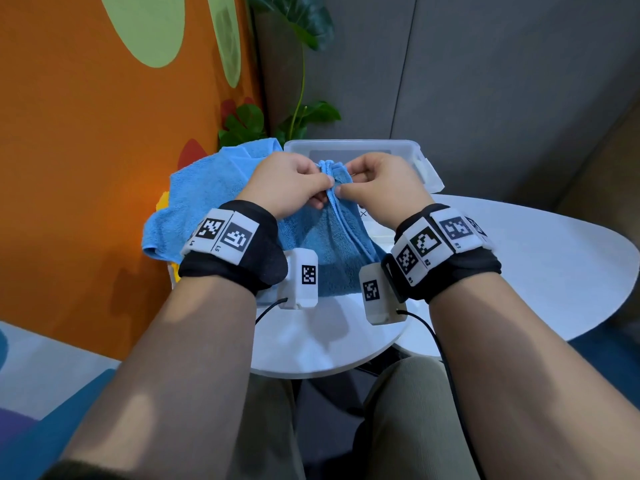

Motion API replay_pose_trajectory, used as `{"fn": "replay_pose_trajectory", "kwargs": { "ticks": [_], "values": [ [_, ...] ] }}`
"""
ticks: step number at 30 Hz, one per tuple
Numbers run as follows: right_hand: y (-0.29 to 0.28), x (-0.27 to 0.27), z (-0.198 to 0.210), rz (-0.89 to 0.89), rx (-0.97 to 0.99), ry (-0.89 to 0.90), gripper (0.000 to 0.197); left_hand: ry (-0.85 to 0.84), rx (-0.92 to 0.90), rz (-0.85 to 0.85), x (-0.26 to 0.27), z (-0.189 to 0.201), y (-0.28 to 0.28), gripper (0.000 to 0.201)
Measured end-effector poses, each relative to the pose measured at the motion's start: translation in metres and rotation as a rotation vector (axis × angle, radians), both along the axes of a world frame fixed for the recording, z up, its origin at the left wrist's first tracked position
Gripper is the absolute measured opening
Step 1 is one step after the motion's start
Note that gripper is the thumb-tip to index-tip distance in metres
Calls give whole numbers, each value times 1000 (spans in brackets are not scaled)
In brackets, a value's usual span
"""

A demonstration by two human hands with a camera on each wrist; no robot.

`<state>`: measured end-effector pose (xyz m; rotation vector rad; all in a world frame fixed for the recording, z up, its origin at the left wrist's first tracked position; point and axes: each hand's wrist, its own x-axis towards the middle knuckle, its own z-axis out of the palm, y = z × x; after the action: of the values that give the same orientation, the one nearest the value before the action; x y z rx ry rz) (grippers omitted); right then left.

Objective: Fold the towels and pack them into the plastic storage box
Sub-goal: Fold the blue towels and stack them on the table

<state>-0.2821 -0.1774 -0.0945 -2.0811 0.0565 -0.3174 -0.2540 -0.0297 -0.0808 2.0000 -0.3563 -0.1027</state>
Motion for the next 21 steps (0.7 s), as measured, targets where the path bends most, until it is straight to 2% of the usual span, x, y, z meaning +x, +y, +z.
{"fn": "replay_pose_trajectory", "kwargs": {
  "ticks": [5, 10, 15, 19, 21],
  "values": [
    [-1, 2, 3, -24, 10, -10, 15, -46, 7, 6, 7, 0, 3, 20],
    [-1, 4, 4, -103, -72, -62, 18, -71, 34, -45, 5, 0, 0, 14],
    [1, 3, 8, -44, -13, -5, 10, -92, 42, -38, 6, 0, -1, 16],
    [2, 0, 12, 7, 1, 16, 21, -100, 31, -13, 8, -2, -2, 17],
    [2, -3, 13, 4, 5, -7, 14, -82, -6, -16, 7, -2, -2, 20]
  ]
}}
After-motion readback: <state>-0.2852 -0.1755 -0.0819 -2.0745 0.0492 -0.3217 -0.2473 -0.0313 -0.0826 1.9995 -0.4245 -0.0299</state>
